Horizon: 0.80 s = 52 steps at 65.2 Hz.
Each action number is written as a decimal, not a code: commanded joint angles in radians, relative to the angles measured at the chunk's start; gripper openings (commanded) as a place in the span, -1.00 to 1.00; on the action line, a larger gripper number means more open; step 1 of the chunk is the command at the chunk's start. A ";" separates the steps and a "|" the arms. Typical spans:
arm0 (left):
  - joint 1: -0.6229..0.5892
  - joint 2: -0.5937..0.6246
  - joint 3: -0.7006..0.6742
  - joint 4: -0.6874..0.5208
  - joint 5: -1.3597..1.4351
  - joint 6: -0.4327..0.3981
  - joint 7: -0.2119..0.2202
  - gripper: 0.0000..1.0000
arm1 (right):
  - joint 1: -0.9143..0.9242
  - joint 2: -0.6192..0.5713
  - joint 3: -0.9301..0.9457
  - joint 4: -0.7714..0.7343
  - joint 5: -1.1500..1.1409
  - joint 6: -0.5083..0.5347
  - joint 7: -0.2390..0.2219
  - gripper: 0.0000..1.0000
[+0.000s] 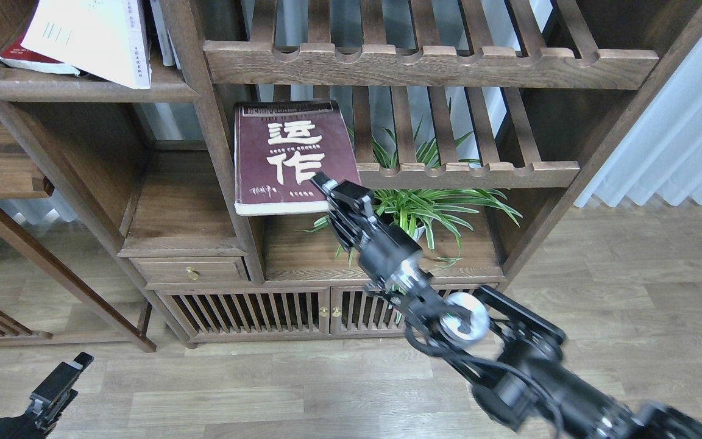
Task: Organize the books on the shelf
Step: 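Reach the right gripper to the maroon book and tip it forward, then pull the maroon book down and grasp it with both grippers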
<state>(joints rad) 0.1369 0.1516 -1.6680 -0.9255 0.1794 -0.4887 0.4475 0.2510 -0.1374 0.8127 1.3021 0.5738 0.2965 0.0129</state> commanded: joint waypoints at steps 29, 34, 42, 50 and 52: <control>-0.161 -0.144 0.323 0.060 -0.374 0.000 -0.007 0.98 | -0.371 -0.016 0.187 0.019 -0.028 0.192 -0.407 -0.93; -0.168 -0.133 0.375 0.045 -0.468 0.000 -0.006 0.97 | -0.375 -0.013 0.189 -0.032 -0.026 0.192 -0.455 -0.93; -0.177 -0.115 0.467 -0.016 -0.592 0.000 -0.007 0.95 | -0.375 -0.004 0.183 -0.133 -0.028 0.192 -0.502 -0.93; -0.186 -0.089 0.547 -0.096 -0.686 0.000 -0.009 0.95 | -0.369 0.016 0.178 -0.213 -0.026 0.192 -0.502 -0.93; -0.186 -0.086 0.557 -0.107 -0.695 0.000 -0.009 0.95 | -0.369 0.018 0.177 -0.216 -0.026 0.192 -0.502 -0.93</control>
<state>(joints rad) -0.0437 0.0475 -1.1729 -0.9702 -0.4462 -0.4887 0.4403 -0.1224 -0.1346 0.9949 1.1416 0.5462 0.4881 -0.4860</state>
